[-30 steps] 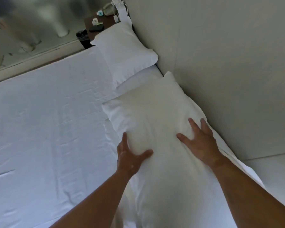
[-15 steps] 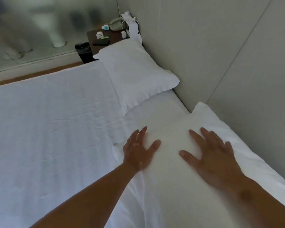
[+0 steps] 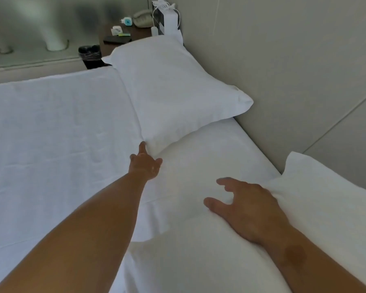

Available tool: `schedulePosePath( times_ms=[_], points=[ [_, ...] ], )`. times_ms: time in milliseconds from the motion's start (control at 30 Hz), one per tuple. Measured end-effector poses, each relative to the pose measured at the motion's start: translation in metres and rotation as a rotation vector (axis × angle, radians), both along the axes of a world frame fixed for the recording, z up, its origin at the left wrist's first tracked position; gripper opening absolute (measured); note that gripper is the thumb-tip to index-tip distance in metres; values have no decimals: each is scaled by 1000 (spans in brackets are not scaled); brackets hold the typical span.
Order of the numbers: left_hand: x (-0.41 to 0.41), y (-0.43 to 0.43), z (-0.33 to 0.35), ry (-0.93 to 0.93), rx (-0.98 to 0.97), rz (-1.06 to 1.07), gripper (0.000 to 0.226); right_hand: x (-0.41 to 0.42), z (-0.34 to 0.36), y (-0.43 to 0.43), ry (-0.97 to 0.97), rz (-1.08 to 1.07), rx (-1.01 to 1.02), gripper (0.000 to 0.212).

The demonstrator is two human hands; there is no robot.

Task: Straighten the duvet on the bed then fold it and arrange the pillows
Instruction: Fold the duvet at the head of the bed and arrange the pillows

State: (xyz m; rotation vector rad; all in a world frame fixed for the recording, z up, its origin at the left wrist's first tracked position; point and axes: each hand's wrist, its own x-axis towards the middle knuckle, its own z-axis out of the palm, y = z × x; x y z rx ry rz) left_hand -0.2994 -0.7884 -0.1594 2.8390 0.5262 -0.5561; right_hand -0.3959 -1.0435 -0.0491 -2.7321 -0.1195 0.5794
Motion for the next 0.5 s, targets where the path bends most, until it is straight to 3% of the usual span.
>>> schedulePosePath(
  times_ms=[100,167,267,367,500],
  points=[
    [22,6,-31,-110,-127,173,87,-1,-24,0,5,9,-51,54],
    [38,8,-43,-182,-137,230,78,-4,-39,3,-11,60,-102,53],
    [53,7,-37,-165,87,73,42,-7,-55,5,-30,86,-133,57],
    [52,4,-15,-202,210,-100,40,-8,-62,6,-24,92,-169,57],
    [34,11,18,-263,149,-201,35,-8,-58,12,-11,78,-163,53]
  ],
)
